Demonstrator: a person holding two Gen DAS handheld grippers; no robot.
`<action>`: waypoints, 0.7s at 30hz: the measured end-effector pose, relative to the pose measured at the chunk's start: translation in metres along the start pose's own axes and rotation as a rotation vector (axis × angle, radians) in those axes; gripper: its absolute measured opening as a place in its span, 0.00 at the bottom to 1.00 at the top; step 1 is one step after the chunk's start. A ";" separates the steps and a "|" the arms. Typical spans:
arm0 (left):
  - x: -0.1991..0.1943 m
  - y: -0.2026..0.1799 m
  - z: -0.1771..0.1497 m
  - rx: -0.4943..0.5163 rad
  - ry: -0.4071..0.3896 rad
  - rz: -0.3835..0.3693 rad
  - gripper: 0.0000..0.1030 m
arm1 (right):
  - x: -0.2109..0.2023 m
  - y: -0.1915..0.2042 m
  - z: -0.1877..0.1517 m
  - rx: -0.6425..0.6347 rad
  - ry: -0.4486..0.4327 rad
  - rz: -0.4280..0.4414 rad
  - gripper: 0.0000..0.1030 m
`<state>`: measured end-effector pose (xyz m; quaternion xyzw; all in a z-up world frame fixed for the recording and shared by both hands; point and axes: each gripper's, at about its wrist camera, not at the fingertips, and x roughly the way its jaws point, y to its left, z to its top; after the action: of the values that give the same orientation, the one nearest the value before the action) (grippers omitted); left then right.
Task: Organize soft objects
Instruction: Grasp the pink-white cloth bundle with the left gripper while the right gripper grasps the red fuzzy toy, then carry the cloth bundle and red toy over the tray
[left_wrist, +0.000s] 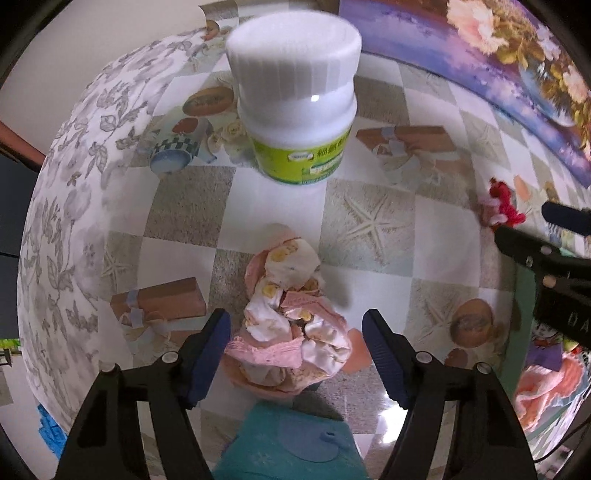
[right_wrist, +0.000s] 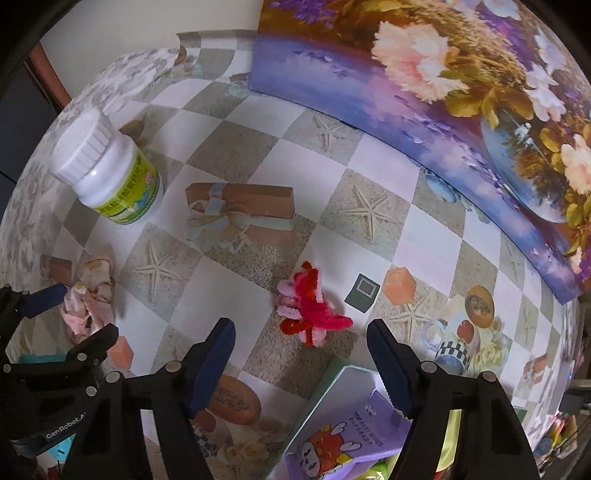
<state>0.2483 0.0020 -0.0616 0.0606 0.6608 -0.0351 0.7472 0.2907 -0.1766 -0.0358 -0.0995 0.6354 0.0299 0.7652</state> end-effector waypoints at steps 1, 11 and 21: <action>0.001 -0.002 0.001 0.005 0.003 0.004 0.69 | 0.002 0.000 0.001 -0.005 0.008 -0.005 0.64; 0.008 -0.017 0.015 0.067 0.026 0.026 0.51 | 0.020 0.002 0.012 -0.014 0.042 0.001 0.43; 0.017 -0.032 0.016 0.101 0.019 0.038 0.34 | 0.022 -0.005 0.009 0.014 0.038 0.024 0.34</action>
<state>0.2618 -0.0312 -0.0782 0.1111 0.6641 -0.0534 0.7374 0.3041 -0.1815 -0.0557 -0.0871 0.6512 0.0326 0.7532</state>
